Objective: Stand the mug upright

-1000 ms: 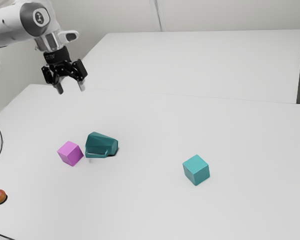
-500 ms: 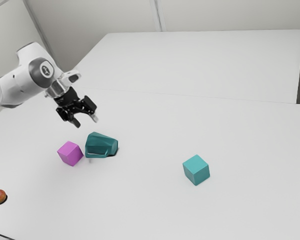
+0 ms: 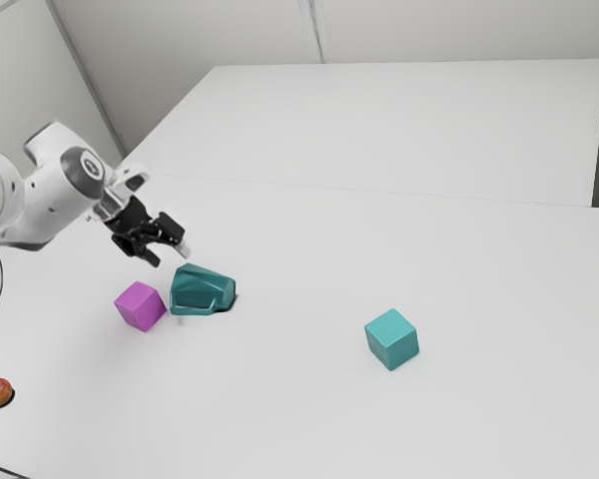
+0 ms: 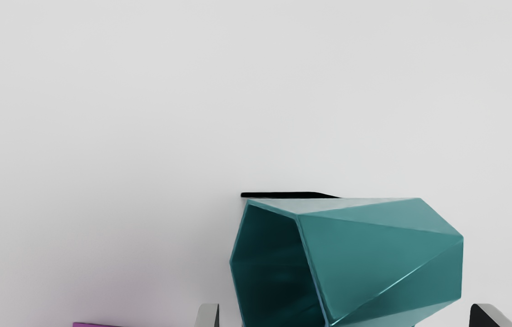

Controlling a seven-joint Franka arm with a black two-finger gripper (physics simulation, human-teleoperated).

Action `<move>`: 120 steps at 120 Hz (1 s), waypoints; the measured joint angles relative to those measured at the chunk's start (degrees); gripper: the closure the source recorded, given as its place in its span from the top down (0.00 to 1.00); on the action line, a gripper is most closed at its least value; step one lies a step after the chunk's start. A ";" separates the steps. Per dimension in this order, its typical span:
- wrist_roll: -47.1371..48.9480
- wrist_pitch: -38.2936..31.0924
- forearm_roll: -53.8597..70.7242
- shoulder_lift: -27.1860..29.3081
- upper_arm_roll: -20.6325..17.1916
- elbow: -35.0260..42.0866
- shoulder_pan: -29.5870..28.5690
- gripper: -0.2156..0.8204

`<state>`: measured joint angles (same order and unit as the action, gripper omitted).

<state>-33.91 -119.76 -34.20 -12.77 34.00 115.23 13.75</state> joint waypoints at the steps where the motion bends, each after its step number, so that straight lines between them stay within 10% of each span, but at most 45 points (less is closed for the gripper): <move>1: -0.24 0.01 -0.20 -0.17 0.00 0.00 -0.04 0.79; 120: -17.29 6.63 -16.92 -5.11 -0.02 1.66 -2.21 0.79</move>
<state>-51.20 -113.14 -51.12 -17.88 33.98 116.89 11.54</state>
